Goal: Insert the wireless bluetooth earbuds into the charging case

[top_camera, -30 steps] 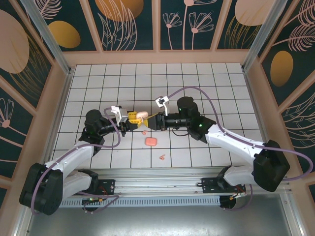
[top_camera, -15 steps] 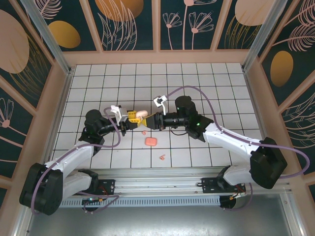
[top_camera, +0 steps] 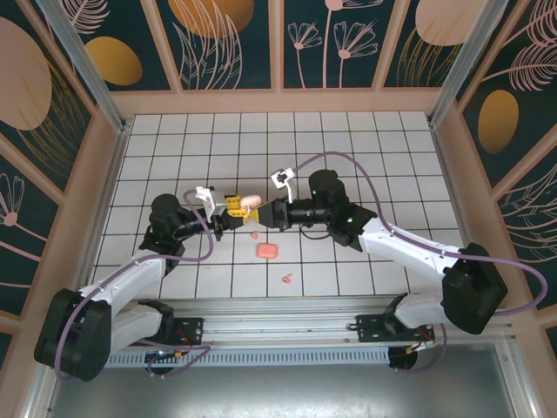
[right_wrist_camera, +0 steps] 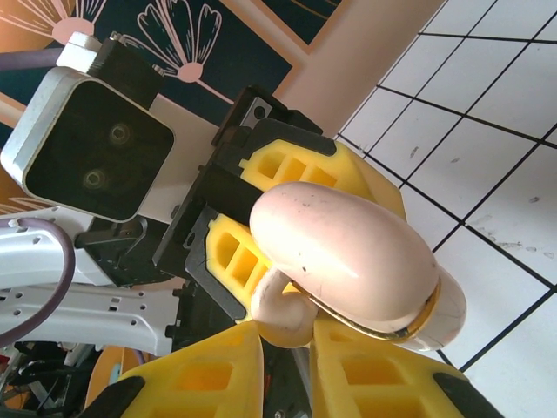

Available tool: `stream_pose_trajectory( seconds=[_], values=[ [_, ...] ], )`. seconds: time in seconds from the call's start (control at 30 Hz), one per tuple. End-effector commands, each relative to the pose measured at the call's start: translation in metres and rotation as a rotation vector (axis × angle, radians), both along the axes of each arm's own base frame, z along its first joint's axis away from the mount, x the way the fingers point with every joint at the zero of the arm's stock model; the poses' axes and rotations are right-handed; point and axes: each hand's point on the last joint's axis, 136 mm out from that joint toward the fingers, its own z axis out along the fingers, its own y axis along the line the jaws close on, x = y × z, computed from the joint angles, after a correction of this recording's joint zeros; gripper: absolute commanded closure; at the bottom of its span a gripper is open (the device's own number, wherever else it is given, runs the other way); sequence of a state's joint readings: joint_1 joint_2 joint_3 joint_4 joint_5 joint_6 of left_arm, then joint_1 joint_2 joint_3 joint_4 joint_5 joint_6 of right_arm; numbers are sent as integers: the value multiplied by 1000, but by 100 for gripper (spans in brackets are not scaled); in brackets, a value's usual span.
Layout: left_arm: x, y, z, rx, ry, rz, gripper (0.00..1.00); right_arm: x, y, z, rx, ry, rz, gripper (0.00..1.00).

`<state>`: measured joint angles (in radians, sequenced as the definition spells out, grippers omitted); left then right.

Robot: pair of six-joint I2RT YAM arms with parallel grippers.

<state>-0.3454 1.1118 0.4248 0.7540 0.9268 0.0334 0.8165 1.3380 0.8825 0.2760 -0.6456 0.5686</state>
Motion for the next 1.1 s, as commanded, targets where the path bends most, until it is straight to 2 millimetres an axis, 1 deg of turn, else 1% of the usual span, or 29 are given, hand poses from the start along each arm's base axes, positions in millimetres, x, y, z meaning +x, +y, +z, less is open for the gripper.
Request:
stream_pose_trajectory(
  seconds=[0.0, 0.33, 0.53, 0.7, 0.83, 1.07],
  values=[
    [-3, -2, 12, -2, -51, -25, 82, 9, 2, 31, 52, -48, -47, 81],
    [-3, -2, 11, 3, -54, -25, 82, 21, -3, 34, 46, -34, -111, 81],
    [-3, -2, 11, 3, -55, -25, 82, 25, -2, 37, 47, -34, -127, 81],
    [-4, -2, 11, 4, -54, -26, 82, 31, -3, 33, 30, -25, -157, 81],
    [-4, -2, 11, 4, -53, -26, 82, 33, -4, 28, 13, -18, -168, 81],
    [-3, -2, 12, 4, -56, -26, 82, 32, -1, 33, 21, -24, -154, 80]
  ],
)
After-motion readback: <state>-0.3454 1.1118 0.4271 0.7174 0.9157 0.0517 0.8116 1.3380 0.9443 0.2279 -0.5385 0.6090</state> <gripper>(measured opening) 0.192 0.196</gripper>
